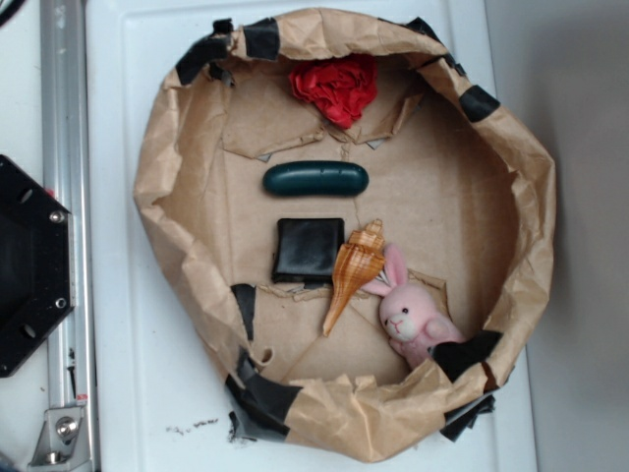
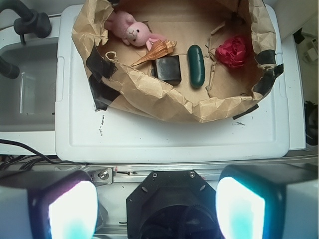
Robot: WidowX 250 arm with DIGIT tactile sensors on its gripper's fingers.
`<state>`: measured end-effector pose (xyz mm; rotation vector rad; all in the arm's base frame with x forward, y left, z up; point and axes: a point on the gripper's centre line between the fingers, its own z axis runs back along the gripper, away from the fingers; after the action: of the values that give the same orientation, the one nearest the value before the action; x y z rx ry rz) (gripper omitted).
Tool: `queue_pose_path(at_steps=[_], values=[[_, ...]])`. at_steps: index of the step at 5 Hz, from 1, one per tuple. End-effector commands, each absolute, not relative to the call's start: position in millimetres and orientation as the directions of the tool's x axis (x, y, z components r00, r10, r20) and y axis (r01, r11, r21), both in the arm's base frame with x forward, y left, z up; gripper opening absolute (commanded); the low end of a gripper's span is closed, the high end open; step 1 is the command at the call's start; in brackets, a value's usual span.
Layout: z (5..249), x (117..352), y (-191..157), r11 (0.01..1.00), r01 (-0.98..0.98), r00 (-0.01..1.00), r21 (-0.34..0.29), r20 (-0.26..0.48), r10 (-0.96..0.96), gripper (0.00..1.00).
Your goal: Grab the red paper.
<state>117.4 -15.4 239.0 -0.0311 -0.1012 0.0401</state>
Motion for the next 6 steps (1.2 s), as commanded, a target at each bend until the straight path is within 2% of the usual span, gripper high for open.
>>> queue_pose_path(at_steps=[1,2,3,4,5,6], values=[[239.0,117.4,-15.4,0.999,-0.038,0.994,-0.033,0.1,0.042,1.0],[217.0,167.4,15.6,0.986,0.125,0.972,0.11,0.186,-0.144,1.0],[190.9,219.4,28.5,0.931,0.311,0.898,0.191,0.26,-0.354,1.0],[157.0,253.2,34.4,0.864,0.462,0.815,0.2,0.29,-0.502,1.0],[133.4,269.3,36.6,0.869,0.457,0.793,0.191,0.355,-0.495,1.0],[133.4,269.3,36.6,0.869,0.457,0.793,0.191,0.355,-0.495,1.0]])
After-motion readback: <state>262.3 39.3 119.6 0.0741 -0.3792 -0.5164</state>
